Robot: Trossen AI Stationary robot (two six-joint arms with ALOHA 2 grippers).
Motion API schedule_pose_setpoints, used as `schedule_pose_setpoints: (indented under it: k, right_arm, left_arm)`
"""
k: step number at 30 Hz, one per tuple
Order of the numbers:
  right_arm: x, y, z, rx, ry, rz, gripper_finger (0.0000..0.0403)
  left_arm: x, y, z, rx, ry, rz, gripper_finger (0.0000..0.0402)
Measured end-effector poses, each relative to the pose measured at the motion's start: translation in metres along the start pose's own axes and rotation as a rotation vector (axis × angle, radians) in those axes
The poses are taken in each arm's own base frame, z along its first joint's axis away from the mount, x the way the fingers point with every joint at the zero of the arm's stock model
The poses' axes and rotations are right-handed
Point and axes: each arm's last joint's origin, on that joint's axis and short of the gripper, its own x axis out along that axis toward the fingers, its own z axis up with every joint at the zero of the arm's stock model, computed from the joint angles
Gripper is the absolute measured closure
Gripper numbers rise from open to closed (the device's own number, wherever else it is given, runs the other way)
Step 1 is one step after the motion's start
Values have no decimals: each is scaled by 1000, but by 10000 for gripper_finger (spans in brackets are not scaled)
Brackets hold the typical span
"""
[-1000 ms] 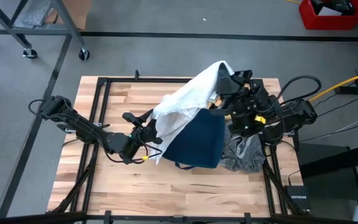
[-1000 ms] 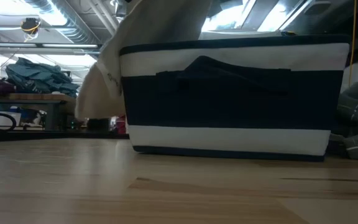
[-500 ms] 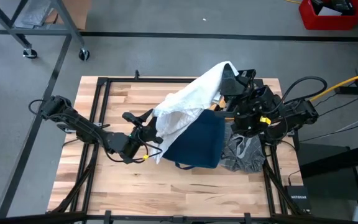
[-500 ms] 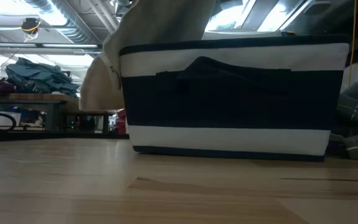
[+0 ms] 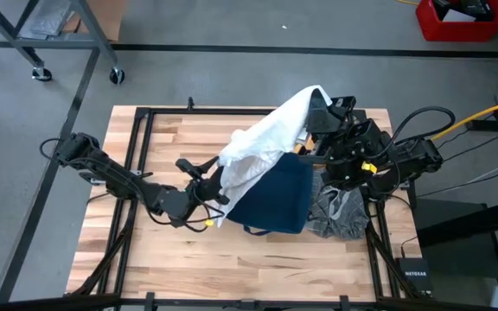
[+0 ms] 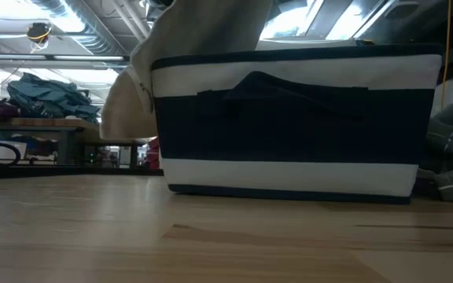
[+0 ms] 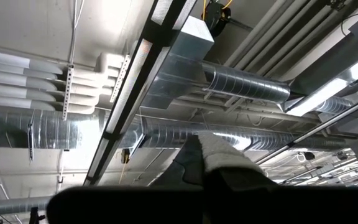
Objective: Fold towel
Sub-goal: Fold the white patterned towel
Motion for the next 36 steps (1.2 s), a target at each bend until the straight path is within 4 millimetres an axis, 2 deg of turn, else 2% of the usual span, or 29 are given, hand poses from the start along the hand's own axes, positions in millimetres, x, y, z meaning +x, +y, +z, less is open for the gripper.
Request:
schedule_pose_setpoints:
  k: [7,10,13,16,24,28,36]
  right_arm:
    - [0,1,0,-3,0,8,402]
    - [0,1,0,-3,1,8,402]
    - [0,1,-1,-3,1,9,402]
    - [0,1,-1,-6,5,11,402]
    - [-1,6,-9,-59,82,57,402]
    - [-2,11,-17,-108,147,104,402]
    - [-7,19,-34,-217,293,220,402]
  left_arm:
    - [11,2,-1,-24,24,36,299]
    - [12,2,-1,-24,27,40,324]
    - [12,2,-1,-20,26,39,365]
    - [6,2,-1,1,20,30,394]
    - [-30,7,6,125,-13,-20,399]
    - [-48,24,16,84,-52,-73,400]
    - [-77,79,27,-115,-112,-191,400]
